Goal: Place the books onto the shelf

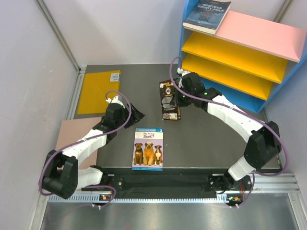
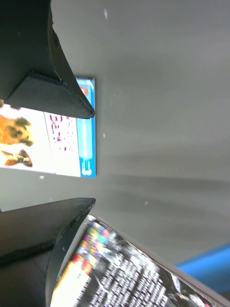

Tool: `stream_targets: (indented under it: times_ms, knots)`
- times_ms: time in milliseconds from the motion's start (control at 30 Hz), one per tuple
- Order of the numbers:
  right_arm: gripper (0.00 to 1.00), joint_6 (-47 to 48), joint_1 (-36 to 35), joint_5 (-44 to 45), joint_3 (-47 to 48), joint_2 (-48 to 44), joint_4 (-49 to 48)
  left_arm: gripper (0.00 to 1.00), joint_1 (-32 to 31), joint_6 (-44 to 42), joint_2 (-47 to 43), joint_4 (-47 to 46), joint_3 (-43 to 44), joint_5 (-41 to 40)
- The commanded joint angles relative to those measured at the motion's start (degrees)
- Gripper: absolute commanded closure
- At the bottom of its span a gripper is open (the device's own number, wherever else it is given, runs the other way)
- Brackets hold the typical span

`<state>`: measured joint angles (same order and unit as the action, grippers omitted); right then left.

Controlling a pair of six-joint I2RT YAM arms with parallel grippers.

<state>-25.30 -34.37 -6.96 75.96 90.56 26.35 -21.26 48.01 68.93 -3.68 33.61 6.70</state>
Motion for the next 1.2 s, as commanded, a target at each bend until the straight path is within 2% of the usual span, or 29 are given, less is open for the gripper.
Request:
stream_targets:
  times_ms: [0, 200, 500, 667, 700, 800, 833, 1033, 1133, 1167]
  knots:
    - [1.00, 5.43, -2.10, 13.63, 4.28, -1.80, 8.45, 0.26, -0.01, 0.15, 3.48, -5.36, 2.52, 7.87]
    - [1.00, 7.19, -10.88, 23.39, 5.51, 6.18, 11.88, 0.22, 0.07, 4.90, 9.29, -16.08, 1.03, 16.76]
    - [1.00, 6.05, -19.15, 29.02, 8.85, 13.58, 12.24, 0.17, 0.16, 4.20, 6.58, -13.99, 0.50, 14.23]
    - [1.00, 6.66, -21.61, 31.03, 5.00, 12.54, 8.64, 0.12, 2.35, 10.69, 4.29, -19.77, -4.06, 13.51]
    - [1.00, 7.10, -21.96, 31.48, 4.29, 12.36, 8.11, 0.11, 3.40, 12.27, 3.94, -25.35, -6.68, 14.30]
    - [1.00, 8.07, -22.93, 34.20, 1.30, 10.87, 6.62, 0.07, 4.47, 17.81, 3.41, -32.24, -9.95, 13.87]
    - [1.00, 8.42, -23.37, 35.77, 0.42, 10.43, 6.09, 0.05, 4.56, 19.13, 3.84, -35.48, -10.05, 15.00]
    - [1.00, 10.97, -24.95, 42.37, -8.36, 4.72, 0.03, 0.04, 6.31, 23.43, 8.94, -41.13, -6.71, 22.99]
    - [1.00, 12.64, -25.13, 45.44, -12.76, 1.29, -3.14, 0.03, 8.07, 23.97, 11.74, -39.48, -3.21, 26.69]
    - [1.00, 13.08, -25.31, 46.15, -14.60, -0.37, -3.75, 0.02, 8.86, 23.89, 12.71, -37.12, -1.89, 30.09]
